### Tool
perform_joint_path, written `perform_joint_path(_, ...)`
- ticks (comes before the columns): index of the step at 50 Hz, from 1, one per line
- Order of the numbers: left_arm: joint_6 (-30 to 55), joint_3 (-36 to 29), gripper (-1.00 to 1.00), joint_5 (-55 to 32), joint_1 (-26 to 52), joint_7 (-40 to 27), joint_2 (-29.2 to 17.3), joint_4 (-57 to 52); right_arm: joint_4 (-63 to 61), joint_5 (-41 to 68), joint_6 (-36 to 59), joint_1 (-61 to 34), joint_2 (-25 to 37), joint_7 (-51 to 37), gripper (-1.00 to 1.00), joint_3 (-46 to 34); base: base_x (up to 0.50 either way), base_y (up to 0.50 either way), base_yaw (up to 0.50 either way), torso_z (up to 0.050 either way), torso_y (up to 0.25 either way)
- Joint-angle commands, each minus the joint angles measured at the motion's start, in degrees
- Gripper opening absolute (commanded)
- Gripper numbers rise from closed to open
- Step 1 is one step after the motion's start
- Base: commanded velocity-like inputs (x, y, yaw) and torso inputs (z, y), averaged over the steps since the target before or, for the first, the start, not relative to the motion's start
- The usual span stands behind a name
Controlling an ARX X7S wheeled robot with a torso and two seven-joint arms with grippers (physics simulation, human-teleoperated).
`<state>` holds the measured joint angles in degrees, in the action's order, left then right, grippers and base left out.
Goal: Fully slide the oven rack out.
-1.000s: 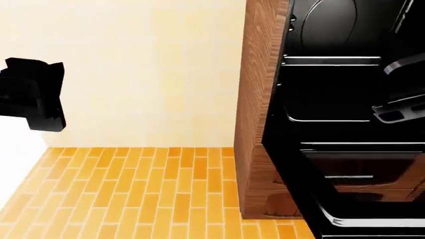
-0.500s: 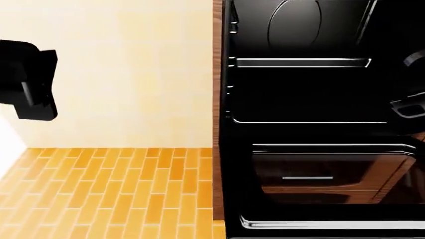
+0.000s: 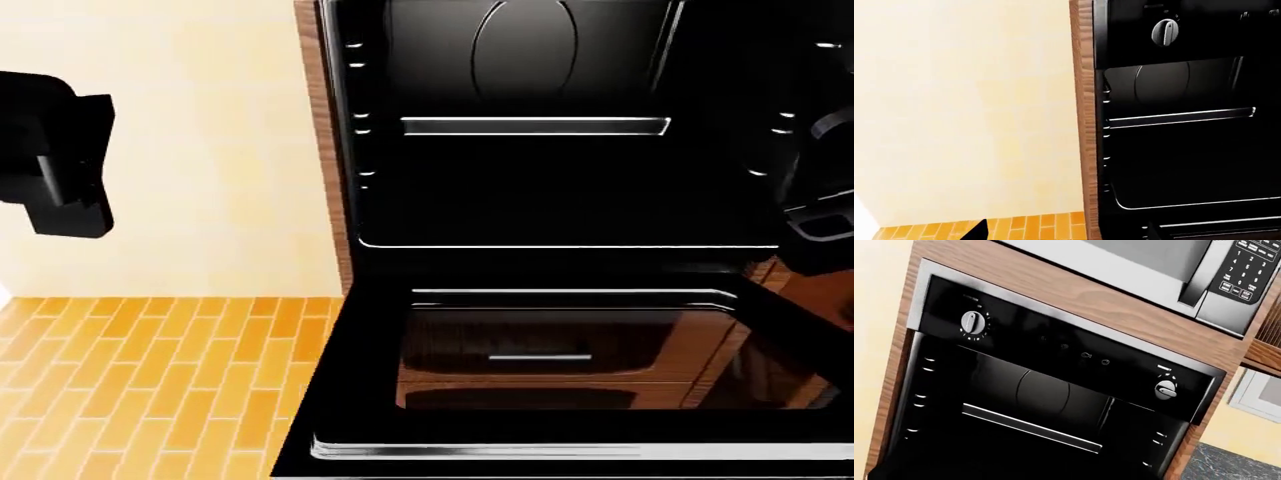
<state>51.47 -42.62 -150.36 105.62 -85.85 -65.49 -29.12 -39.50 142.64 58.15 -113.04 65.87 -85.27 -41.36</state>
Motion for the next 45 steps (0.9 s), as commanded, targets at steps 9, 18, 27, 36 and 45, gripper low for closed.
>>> perform_joint_path(9, -2.0, -1.3, 1.00, -0.5, 0.8, 0.9, -0.6, -0.8, -0.3, 0.0, -0.4, -1.0, 0.7, 0.5, 1.00, -1.3, 0.00, -0.50, 0.00, 0.050, 0.000)
perform_joint_path(18, -2.5, -1.7, 1.00, -0.3, 1.6, 0.9, -0.7, -0.9, 0.0, 0.6, 0.0, -2.3, 0.9, 0.1, 1.00, -2.1, 0.00, -0.50, 0.00, 0.050, 0.000)
perform_joint_path(27, -3.1, -2.2, 1.00, -0.1, 1.5, 1.4, -0.8, -1.2, -0.4, 0.5, -0.2, -2.5, 1.6, 0.4, 1.00, -2.5, 0.00, -0.50, 0.00, 0.050, 0.000)
perform_joint_path(36, -3.4, -2.5, 1.00, 0.6, 1.0, 2.2, -1.6, -1.4, -0.6, -0.2, -1.4, -1.8, 2.0, 0.8, 1.00, -2.9, 0.00, -0.36, 0.00, 0.010, 0.000)
perform_joint_path(45, -3.7, -3.1, 1.00, 0.4, 1.0, 2.2, -1.9, -1.6, 0.2, 0.2, -2.5, -2.3, 2.3, 0.3, 1.00, -3.4, 0.00, 0.00, 0.00, 0.000, 0.000)
